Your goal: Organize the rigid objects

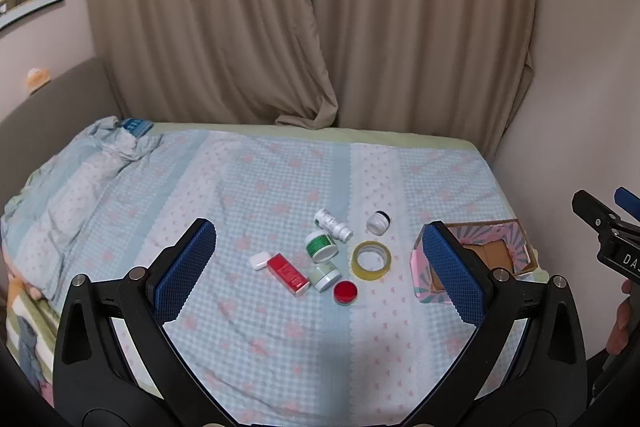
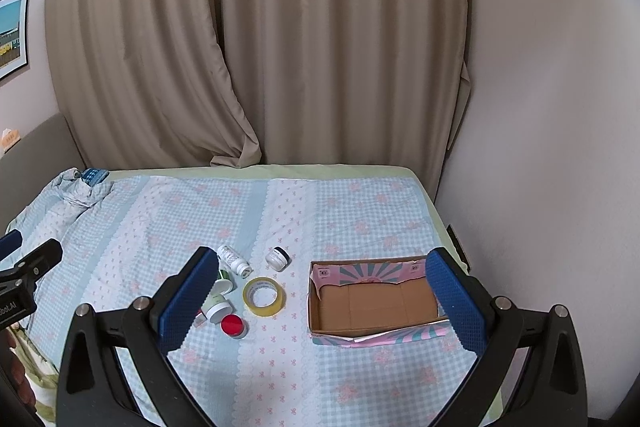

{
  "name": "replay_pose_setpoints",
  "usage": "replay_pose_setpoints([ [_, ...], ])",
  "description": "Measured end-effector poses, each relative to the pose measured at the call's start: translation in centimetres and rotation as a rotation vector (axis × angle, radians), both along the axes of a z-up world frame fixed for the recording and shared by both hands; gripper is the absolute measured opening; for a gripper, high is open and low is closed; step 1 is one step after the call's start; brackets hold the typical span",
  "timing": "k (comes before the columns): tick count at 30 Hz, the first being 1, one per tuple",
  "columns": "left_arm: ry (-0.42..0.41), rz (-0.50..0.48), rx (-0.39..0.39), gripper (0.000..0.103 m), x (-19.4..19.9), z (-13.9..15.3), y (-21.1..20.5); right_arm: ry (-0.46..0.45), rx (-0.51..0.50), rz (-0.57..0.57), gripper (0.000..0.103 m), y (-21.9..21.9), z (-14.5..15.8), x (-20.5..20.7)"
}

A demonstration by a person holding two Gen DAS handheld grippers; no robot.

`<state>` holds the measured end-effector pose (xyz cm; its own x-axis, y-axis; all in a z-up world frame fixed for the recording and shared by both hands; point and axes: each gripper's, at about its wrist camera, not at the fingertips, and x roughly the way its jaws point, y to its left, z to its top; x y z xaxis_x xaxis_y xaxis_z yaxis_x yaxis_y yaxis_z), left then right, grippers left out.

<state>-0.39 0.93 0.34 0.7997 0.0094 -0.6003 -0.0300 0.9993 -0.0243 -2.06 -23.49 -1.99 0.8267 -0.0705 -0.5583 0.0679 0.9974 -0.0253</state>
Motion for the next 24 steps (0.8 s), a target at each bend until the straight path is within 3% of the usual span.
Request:
replay_pose_setpoints([
  [24, -0.003, 0.000, 0.001, 0.103, -0.15, -0.10, -0.06, -0.002, 0.001, 0.001, 0.103, 0.17, -0.27, -0.11],
])
